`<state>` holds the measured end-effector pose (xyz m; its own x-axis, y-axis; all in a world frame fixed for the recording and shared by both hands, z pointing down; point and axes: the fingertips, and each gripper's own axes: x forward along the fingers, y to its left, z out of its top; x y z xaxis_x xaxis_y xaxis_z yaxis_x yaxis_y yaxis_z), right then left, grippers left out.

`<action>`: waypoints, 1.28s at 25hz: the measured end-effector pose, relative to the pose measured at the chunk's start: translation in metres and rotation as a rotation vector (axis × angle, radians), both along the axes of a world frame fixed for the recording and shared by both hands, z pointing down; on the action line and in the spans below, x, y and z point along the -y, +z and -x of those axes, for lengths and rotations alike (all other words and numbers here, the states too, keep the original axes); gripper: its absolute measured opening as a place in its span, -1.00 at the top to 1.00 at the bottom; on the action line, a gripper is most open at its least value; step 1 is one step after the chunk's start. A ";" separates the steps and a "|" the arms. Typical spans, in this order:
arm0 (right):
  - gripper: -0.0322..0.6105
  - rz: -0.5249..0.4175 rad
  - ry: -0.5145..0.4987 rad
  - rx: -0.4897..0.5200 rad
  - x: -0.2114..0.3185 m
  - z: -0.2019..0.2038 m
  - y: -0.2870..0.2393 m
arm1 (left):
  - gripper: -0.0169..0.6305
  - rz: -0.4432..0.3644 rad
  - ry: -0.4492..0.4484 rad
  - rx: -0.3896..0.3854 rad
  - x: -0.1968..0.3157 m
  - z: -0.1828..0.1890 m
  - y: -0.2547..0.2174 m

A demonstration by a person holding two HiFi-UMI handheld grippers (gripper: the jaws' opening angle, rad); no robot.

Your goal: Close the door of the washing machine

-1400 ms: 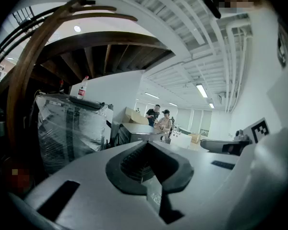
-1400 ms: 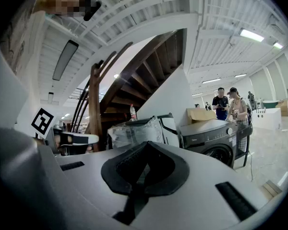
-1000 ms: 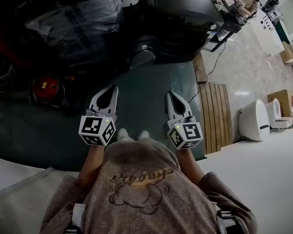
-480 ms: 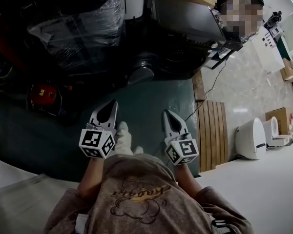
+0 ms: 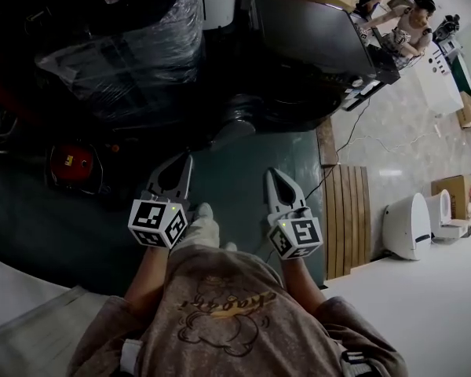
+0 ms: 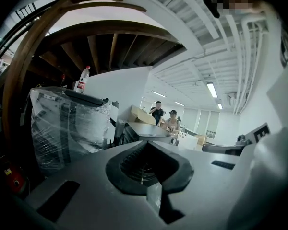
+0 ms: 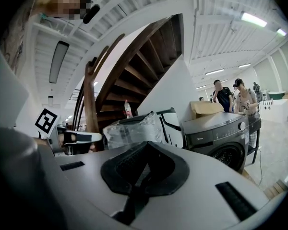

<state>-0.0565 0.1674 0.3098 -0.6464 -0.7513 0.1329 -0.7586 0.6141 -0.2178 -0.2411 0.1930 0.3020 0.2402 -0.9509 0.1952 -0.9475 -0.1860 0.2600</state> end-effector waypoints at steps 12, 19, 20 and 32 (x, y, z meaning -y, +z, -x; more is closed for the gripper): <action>0.92 0.009 0.060 -0.023 0.079 0.061 0.000 | 0.95 0.011 0.091 -0.049 0.093 0.051 0.002; 0.92 0.006 0.050 -0.022 0.106 0.075 -0.004 | 0.95 0.023 0.095 -0.067 0.119 0.062 0.003; 0.92 0.008 0.047 -0.023 0.109 0.075 -0.003 | 0.95 0.028 0.092 -0.071 0.122 0.062 0.005; 0.92 0.066 0.005 -0.039 0.144 0.076 0.032 | 0.95 0.087 0.049 -0.036 0.152 0.069 0.040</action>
